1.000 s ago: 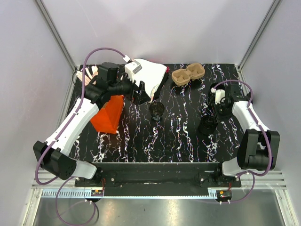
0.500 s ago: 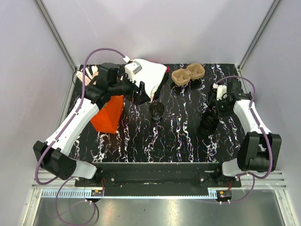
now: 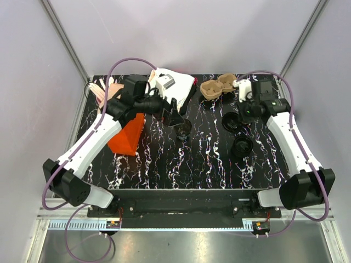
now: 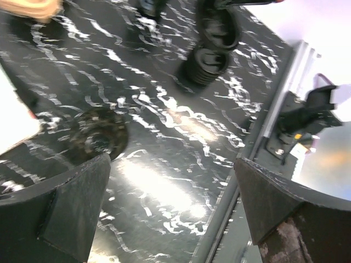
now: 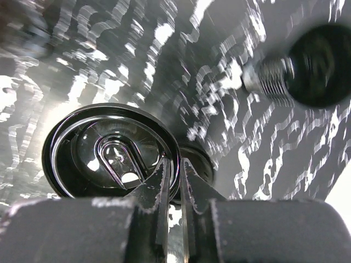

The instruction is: Pack the takeout coffee

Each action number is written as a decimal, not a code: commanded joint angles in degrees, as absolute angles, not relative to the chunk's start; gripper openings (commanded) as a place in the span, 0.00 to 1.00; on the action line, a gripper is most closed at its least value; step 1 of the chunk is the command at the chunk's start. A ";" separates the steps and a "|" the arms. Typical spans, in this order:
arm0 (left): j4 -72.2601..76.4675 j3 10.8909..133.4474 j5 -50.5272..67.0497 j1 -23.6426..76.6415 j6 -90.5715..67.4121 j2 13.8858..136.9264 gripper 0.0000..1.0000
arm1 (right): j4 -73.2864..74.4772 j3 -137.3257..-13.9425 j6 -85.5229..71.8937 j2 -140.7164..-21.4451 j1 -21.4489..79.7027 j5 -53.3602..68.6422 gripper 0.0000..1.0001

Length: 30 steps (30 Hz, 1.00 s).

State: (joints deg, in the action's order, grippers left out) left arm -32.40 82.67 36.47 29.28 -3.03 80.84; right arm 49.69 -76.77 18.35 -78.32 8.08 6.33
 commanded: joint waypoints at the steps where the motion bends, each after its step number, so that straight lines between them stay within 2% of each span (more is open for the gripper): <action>1: -28.65 85.95 41.74 30.23 -6.32 83.76 0.99 | 50.27 -83.40 15.91 -77.87 14.30 3.96 0.07; 14: -26.81 87.63 45.44 30.67 -9.75 87.45 0.99 | 50.01 -94.48 14.68 -84.28 30.22 -1.84 0.07; 30: -25.49 88.33 47.37 30.67 -11.95 91.40 0.99 | 51.85 -99.84 13.62 -87.28 36.65 -0.26 0.06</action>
State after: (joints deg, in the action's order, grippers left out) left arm -28.86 85.49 44.21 30.44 -10.61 90.72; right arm 51.64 -97.06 14.57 -87.11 35.48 -0.40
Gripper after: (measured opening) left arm 0.987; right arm 0.131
